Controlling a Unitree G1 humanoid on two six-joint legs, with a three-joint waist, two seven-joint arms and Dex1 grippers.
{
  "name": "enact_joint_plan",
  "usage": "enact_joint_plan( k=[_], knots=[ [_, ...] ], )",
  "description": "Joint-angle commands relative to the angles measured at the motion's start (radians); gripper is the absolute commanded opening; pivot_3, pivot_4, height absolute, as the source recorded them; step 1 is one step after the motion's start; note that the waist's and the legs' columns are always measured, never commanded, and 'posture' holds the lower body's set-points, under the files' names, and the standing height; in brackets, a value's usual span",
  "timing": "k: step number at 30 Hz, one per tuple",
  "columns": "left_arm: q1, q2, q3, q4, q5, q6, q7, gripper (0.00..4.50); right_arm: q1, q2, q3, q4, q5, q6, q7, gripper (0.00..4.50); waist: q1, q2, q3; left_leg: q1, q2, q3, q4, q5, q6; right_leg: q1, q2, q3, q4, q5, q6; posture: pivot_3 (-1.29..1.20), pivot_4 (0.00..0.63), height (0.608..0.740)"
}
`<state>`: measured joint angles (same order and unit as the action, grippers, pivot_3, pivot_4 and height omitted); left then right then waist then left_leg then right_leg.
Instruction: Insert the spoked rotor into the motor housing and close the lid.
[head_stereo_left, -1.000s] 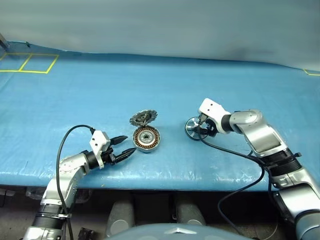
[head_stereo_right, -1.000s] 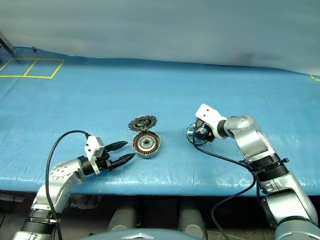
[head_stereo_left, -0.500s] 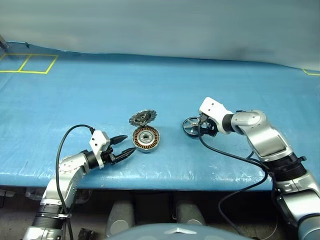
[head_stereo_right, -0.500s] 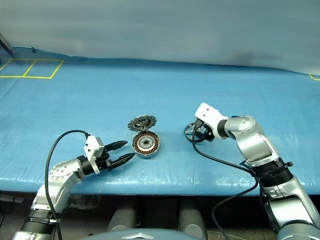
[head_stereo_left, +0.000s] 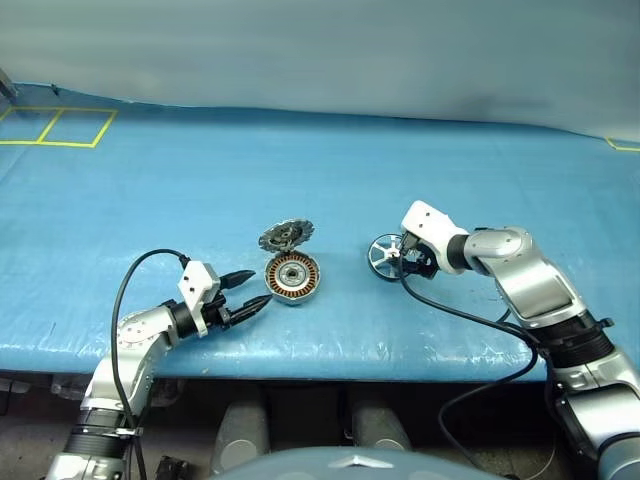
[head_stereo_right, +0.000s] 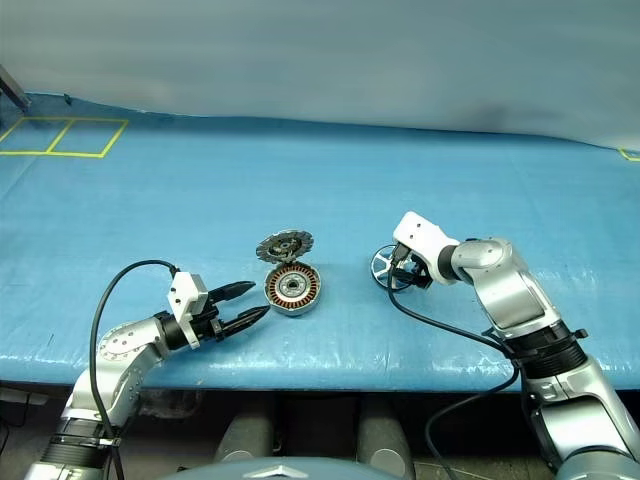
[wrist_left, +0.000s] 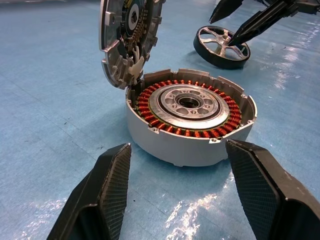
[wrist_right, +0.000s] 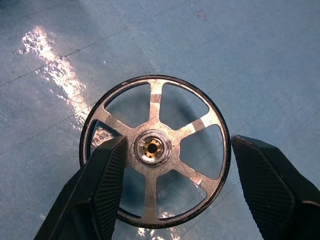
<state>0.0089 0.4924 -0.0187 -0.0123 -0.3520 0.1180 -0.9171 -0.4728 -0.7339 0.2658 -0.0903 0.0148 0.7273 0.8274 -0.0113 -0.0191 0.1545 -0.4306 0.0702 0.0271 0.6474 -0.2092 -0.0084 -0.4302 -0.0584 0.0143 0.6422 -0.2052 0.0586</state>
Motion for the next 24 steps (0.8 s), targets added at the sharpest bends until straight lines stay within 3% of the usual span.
enact_joint_plan(
  k=[1, 24],
  knots=[
    [-0.001, 0.002, 0.011, -0.01, 0.006, -0.026, 0.0, 3.28, 0.001, -0.008, -0.03, -0.018, -0.002, -0.008, -0.009, 3.46, 0.0, 0.0, 0.0, 0.0, 0.0, 0.0, 0.0, 0.0, 0.0, 0.0, 0.0, 0.0, 0.0, 0.0, 0.0, 0.0, 0.15, 0.74],
    [0.0, 0.003, 0.015, 0.01, 0.007, -0.044, 0.003, 3.28, 0.038, 0.017, -0.004, -0.058, -0.002, 0.009, -0.032, 3.46, 0.0, 0.0, 0.0, 0.0, 0.0, 0.0, 0.001, 0.0, 0.0, 0.0, 0.0, 0.0, 0.0, 0.0, 0.0, 0.0, 0.15, 0.74]
  ],
)
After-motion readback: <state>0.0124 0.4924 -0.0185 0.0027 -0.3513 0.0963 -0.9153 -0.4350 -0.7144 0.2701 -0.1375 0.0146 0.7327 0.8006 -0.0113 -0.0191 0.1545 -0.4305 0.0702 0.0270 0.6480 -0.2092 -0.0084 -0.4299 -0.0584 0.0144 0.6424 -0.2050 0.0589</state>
